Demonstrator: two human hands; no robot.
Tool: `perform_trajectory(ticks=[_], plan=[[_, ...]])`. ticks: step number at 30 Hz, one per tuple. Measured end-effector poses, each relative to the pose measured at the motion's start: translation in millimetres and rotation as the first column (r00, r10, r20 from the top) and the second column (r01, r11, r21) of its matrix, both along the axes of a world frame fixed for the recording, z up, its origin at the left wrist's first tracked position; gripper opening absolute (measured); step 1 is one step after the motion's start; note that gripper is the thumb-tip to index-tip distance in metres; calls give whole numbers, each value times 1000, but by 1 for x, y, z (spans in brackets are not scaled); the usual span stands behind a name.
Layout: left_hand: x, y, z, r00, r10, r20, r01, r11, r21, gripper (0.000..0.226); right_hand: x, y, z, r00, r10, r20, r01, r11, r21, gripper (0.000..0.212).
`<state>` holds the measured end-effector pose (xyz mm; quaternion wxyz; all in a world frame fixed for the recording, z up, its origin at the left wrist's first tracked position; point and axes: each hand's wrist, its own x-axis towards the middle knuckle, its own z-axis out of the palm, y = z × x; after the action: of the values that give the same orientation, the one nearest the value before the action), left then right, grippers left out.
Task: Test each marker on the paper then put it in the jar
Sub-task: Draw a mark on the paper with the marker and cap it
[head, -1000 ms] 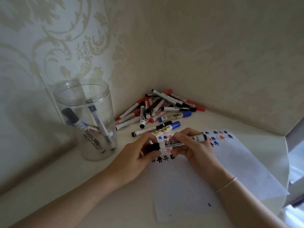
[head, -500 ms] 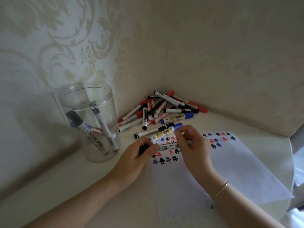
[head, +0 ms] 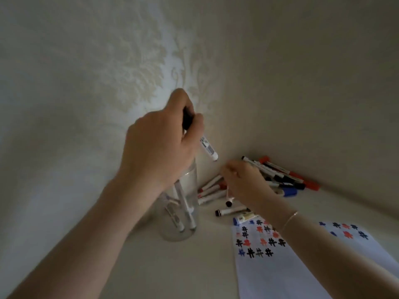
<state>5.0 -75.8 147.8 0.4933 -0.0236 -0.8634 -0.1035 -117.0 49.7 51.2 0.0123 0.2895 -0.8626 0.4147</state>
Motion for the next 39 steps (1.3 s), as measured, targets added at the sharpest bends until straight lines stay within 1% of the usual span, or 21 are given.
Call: perform_trajectory(ticks=[2, 4, 6, 9, 11, 13, 15, 18, 20, 21, 22, 23, 25, 26, 27, 28, 30, 33, 36, 38, 39], plan=[[2, -15, 18, 983, 172, -62, -173, 985, -11, 16, -8, -5, -8, 965, 72, -253, 55, 886, 460, 17], [0, -29, 27, 946, 324, 18, -324, 946, -18, 15, -8, -6, -18, 952, 189, -239, 22, 739, 674, 24], [-7, -38, 29, 894, 403, 195, -401, 915, -51, 15, -4, -8, -29, 929, 279, -243, 12, 634, 773, 28], [-24, -46, 20, 782, 357, 511, -377, 924, -69, 13, -8, -14, -48, 881, 355, -313, 76, 548, 833, 27], [-37, -50, 11, 694, 235, 680, -313, 950, -9, 10, -13, -18, -56, 855, 378, -357, 114, 534, 838, 27], [-48, -53, 3, 590, 86, 803, -236, 969, 70, 7, -16, -20, -59, 826, 401, -397, 108, 579, 808, 28], [-55, -55, -2, 446, 19, 895, -175, 982, 67, 8, -19, -19, -58, 791, 394, -468, 78, 693, 716, 29], [-62, -56, -5, 289, -7, 957, -113, 993, 41, 12, -23, -15, -50, 769, 241, -593, -50, 946, 321, 22], [-63, -54, -4, 209, -9, 978, -83, 996, 27, 17, -21, -11, -35, 836, 62, -545, -72, 997, 4, 17], [-62, -53, -2, 199, 3, 980, -80, 997, 13, 19, -19, -9, -26, 888, -15, -459, -55, 989, -138, 15], [-60, -52, 1, 237, 33, 971, -87, 996, -12, 21, -18, -6, -17, 937, -65, -344, -30, 964, -265, 13], [-57, -51, 5, 322, 89, 942, -109, 993, -56, 21, -16, -3, -7, 970, -95, -223, 1, 922, -388, 10], [-47, -42, 10, 581, 263, 770, -193, 964, -184, 21, -15, 4, 11, 996, -94, 13, 83, 802, -591, 7], [-40, -31, 10, 710, 283, 645, -203, 959, -197, 24, -14, 9, 19, 992, -59, 114, 120, 738, -664, 8], [-34, -18, 7, 811, 193, 552, -145, 981, -130, 26, -12, 12, 25, 981, -8, 193, 147, 677, -722, 9], [-28, -2, 1, 858, 42, 513, -37, 999, -19, 27, -12, 15, 30, 968, 39, 250, 173, 619, -766, 10], [-27, 24, -20, 828, -112, 549, 98, 994, 55, 33, -9, 18, 36, 948, 80, 307, 219, 537, -815, 10], [-42, 42, -58, 776, -112, 621, 115, 993, 35, 31, -5, 23, 32, 956, -17, 293, 257, 534, -806, 11], [-51, 44, -75, 710, -317, 629, 194, 946, 258, 29, 0, 32, 22, 955, -76, 287, 284, 513, -810, 13], [-51, 46, -81, 627, -479, 615, 242, 869, 431, 30, 1, 40, 15, 941, 23, 336, 275, 525, -805, 14], [-51, 46, -85, 595, -546, 590, 267, 827, 495, 29, 2, 44, 12, 923, 123, 363, 232, 575, -785, 16]])
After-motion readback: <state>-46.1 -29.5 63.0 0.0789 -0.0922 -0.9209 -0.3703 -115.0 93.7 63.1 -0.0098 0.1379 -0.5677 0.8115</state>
